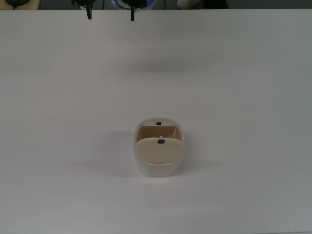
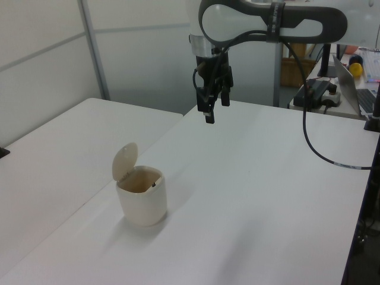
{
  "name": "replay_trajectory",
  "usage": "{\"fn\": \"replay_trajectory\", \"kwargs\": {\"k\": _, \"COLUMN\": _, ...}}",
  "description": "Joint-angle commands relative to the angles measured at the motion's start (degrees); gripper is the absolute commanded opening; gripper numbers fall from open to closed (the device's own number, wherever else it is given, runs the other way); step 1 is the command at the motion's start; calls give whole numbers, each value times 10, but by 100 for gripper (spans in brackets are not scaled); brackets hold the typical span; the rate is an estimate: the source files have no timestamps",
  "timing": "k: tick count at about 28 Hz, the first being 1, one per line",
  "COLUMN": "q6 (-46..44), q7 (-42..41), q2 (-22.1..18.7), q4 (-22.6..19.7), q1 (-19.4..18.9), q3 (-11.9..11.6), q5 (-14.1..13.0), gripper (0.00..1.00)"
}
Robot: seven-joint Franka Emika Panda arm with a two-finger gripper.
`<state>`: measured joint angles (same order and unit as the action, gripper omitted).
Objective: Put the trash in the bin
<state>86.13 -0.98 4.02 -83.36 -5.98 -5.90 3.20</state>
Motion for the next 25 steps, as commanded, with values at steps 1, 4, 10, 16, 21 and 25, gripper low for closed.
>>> {"fn": "replay_trajectory", "kwargs": {"k": 1, "q6": 0, "q7": 1, "q2": -9, "q4": -8, "q1": -2, "q3": -1, "q5": -14, "gripper": 100}}
{"fn": "replay_trajectory", "kwargs": {"k": 4, "q6": 0, "q7": 1, "q2": -9, "q4": -8, "q1": -2, "q3": 0, "q5": -15, "gripper": 100}}
{"fn": "replay_trajectory", "kwargs": {"k": 10, "q6": 0, "q7": 1, "q2": -9, "q4": -8, "q1": -2, "q3": -3, "q5": -14, "gripper": 100}}
{"fn": "replay_trajectory", "kwargs": {"k": 16, "q6": 1, "q7": -3, "q2": -5, "q4": -8, "q1": -1, "q3": -3, "q5": -13, "gripper": 100}}
{"fn": "replay_trajectory", "kwargs": {"k": 21, "q6": 1, "q7": -6, "q2": -3, "q4": -8, "q1": -1, "q3": -4, "q5": -10, "gripper": 100}}
{"fn": "replay_trajectory", "kwargs": {"k": 25, "q6": 2, "q7": -6, "q2": -3, "q4": -8, "q1": -1, "q3": -5, "q5": -7, "gripper": 100}}
